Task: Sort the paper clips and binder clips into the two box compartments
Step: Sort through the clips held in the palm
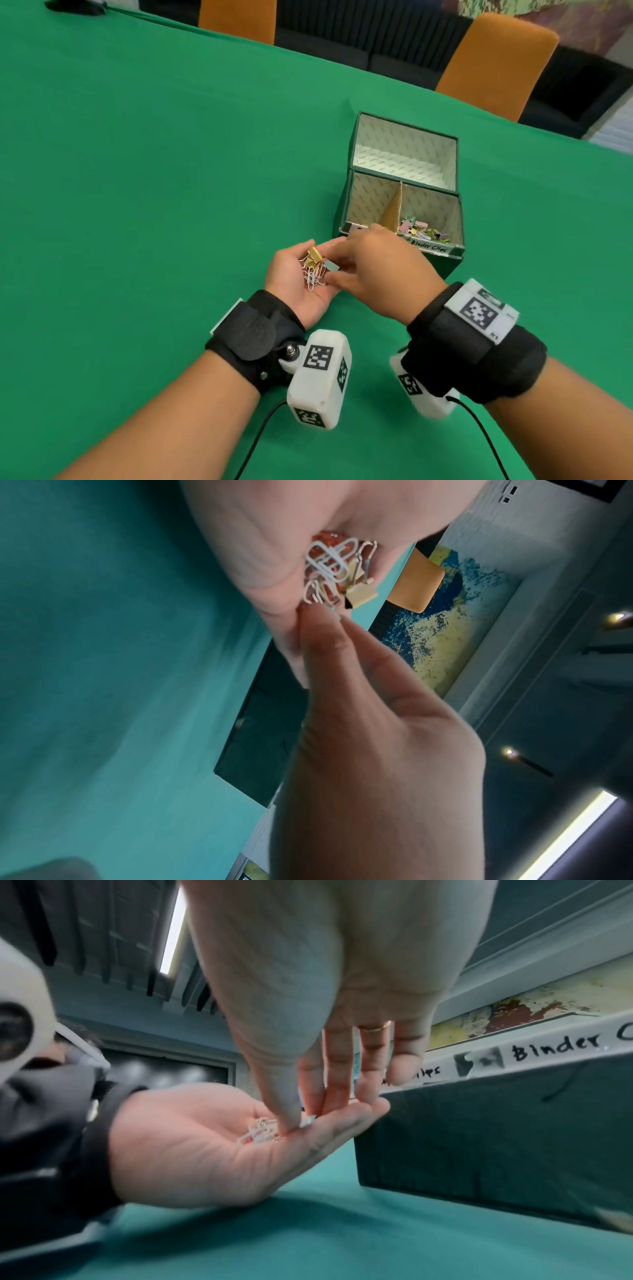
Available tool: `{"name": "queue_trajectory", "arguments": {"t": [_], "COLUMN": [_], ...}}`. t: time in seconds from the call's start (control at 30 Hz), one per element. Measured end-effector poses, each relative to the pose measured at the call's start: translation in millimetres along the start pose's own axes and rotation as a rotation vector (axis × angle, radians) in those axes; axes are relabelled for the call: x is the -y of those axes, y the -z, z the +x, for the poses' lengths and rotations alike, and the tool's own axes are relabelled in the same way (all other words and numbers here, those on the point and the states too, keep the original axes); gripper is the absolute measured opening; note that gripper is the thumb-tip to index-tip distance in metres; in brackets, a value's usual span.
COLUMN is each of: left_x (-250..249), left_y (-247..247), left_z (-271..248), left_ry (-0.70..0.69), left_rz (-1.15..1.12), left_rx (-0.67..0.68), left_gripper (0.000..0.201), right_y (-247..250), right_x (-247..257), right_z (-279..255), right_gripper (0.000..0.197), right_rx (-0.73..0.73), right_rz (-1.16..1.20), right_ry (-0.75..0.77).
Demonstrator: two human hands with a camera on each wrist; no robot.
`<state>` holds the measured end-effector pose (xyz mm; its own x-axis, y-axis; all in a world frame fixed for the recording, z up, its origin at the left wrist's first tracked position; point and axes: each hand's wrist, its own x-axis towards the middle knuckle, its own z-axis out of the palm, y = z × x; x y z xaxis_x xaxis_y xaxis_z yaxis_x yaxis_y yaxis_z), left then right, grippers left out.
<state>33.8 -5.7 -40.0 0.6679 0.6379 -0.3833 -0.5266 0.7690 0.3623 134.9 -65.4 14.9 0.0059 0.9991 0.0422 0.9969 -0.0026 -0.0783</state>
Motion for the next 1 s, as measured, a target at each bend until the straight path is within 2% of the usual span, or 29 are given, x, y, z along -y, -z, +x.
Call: {"name": "queue_trajectory", "arguments": {"t": [0.13, 0.27, 0.37, 0.47, 0.6, 0.7, 0.77, 0.8, 0.83, 0.93, 0.97, 1.0], "left_x": [2.2, 1.2, 1.7, 2.9, 3.3, 1.4, 0.7, 0.5, 0.6, 0.8, 0.5, 0.2], "left_y": [2.9, 2.9, 2.8, 1.3, 0.1, 0.9, 0.9, 0.7, 0.3, -0.1, -0.5, -0.5], "left_z": [0.2, -0.6, -0.2, 0.0, -2.6, -4.4, -4.7, -4.5, -4.7, -4.5, -4.7, -4.6], "left_ry": [-0.007, -0.007, 0.007, 0.023, 0.059, 0.076, 0.08, 0.08, 0.08, 0.077, 0.076, 0.076], "left_rz": [0.015, -0.011, 0.0, -0.004, -0.023, -0.038, -0.037, -0.036, -0.036, -0.023, -0.02, -0.017], "left_rx": [-0.017, -0.012, -0.026, -0.016, 0.019, 0.038, 0.038, 0.038, 0.039, 0.039, 0.038, 0.038], "left_gripper": [0.057, 0.046, 0.045, 0.044, 0.043, 0.043, 0.044, 0.044, 0.044, 0.044, 0.044, 0.044], "right_y": [-4.6, 4.9, 10.6, 14.5, 29.2, 43.5, 49.9, 49.2, 46.3, 30.7, 27.8, 27.2], "right_x": [6.5, 4.7, -0.6, -10.2, -27.3, -55.2, -74.5, -84.1, -92.2, -98.7, -94.5, -88.3], "right_z": [-4.5, -8.8, -13.7, -18.5, -23.8, -15.3, -8.6, -5.8, -3.8, -6.0, -7.6, -8.2], "right_gripper": [0.016, 0.012, 0.01, 0.009, 0.017, 0.019, 0.016, 0.014, 0.012, 0.016, 0.017, 0.016], "right_rx": [-0.06, -0.107, -0.123, -0.183, -0.461, -0.682, -0.776, -0.763, -0.69, -0.28, -0.238, -0.276], "right_rz": [-0.009, 0.135, 0.223, 0.426, 0.59, 0.544, 0.485, 0.439, 0.383, 0.22, 0.195, 0.197], "right_ry": [-0.025, -0.08, -0.082, -0.091, -0.076, -0.189, -0.304, -0.361, -0.41, -0.533, -0.549, -0.539]}}
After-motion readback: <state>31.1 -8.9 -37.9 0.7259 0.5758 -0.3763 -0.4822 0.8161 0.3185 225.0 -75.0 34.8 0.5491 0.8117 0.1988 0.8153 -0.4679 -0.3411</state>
